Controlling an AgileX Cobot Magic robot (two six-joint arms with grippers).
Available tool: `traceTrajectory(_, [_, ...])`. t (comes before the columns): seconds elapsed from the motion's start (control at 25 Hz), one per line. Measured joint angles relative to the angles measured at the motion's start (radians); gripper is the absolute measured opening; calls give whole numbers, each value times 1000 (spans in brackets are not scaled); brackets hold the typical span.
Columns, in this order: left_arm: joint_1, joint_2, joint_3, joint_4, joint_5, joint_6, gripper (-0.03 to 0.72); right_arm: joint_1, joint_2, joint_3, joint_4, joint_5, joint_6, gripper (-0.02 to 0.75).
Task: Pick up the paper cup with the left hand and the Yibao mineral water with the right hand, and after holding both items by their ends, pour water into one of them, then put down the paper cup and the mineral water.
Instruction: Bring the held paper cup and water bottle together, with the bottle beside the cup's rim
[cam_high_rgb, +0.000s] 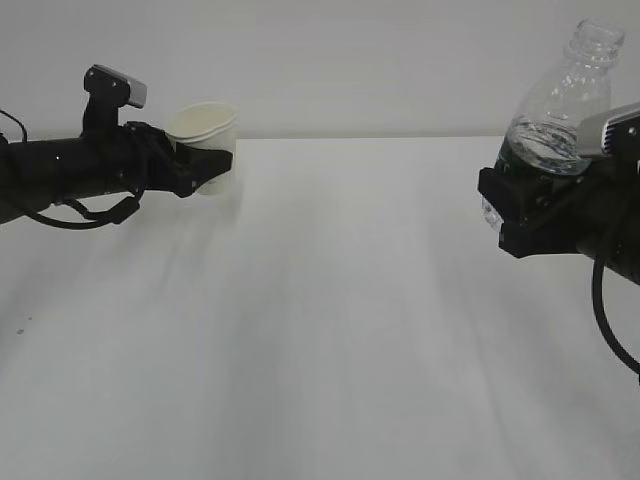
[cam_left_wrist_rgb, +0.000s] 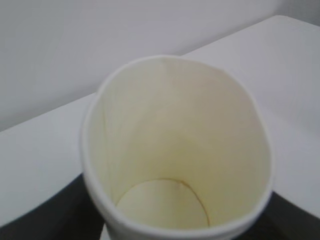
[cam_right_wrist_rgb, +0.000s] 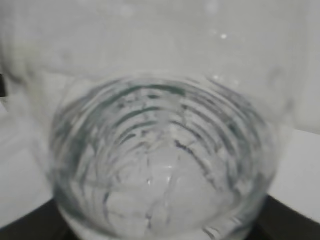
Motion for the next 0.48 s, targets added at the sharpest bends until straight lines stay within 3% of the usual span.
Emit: traceTrajectory(0.48, [0, -131, 115, -27, 2, -9, 475, 0, 0, 0, -4, 0, 0, 436])
